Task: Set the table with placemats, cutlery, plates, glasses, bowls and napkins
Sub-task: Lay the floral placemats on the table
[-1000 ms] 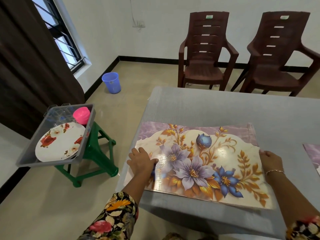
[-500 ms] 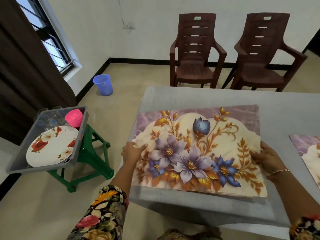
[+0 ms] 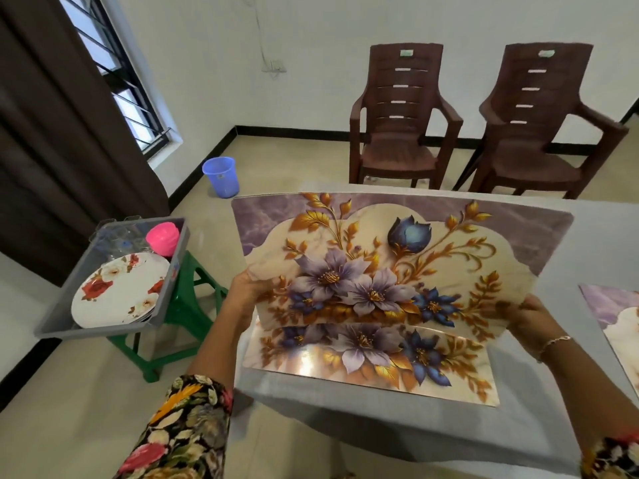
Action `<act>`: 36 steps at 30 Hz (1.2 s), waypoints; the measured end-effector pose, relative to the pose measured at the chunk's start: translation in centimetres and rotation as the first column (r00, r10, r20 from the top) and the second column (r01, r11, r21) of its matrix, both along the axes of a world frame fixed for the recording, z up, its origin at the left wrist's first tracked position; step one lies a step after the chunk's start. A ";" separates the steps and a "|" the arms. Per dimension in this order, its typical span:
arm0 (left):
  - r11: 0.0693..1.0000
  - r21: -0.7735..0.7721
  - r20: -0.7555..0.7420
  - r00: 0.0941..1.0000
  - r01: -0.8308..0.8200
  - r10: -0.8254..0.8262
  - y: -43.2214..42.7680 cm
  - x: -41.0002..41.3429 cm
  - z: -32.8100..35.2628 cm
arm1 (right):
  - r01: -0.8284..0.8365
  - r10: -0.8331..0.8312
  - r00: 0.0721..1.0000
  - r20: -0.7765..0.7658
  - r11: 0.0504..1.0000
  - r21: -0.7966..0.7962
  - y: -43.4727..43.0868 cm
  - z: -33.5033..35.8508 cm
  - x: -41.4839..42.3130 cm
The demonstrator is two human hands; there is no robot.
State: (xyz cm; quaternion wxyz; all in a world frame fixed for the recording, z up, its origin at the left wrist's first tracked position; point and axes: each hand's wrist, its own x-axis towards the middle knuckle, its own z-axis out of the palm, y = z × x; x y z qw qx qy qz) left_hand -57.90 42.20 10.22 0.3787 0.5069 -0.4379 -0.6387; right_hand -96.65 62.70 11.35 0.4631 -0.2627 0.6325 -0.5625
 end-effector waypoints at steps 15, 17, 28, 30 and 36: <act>0.987 0.059 0.145 0.980 -0.150 0.140 4.0 8.5 2.4 | -0.149 0.142 0.986 0.082 0.986 0.073 -1.8 1.3 5.0; 0.983 0.147 0.122 0.988 -0.112 0.094 4.7 10.4 2.4 | -0.181 0.169 0.979 0.112 0.979 0.099 -2.5 1.8 6.7; 0.990 0.129 -0.604 0.786 -0.063 0.129 -0.5 24.4 1.8 | -0.190 0.173 0.958 0.229 0.980 0.053 -13.0 2.1 17.6; 0.998 0.053 -0.752 0.656 -0.039 0.066 -2.2 27.9 -0.9 | -0.192 0.174 0.957 0.232 0.980 0.059 -15.3 1.5 20.3; 0.997 0.062 -0.783 0.621 0.037 0.026 -7.8 30.9 -0.2 | -0.116 0.103 0.952 0.289 0.993 0.028 -22.0 1.5 29.1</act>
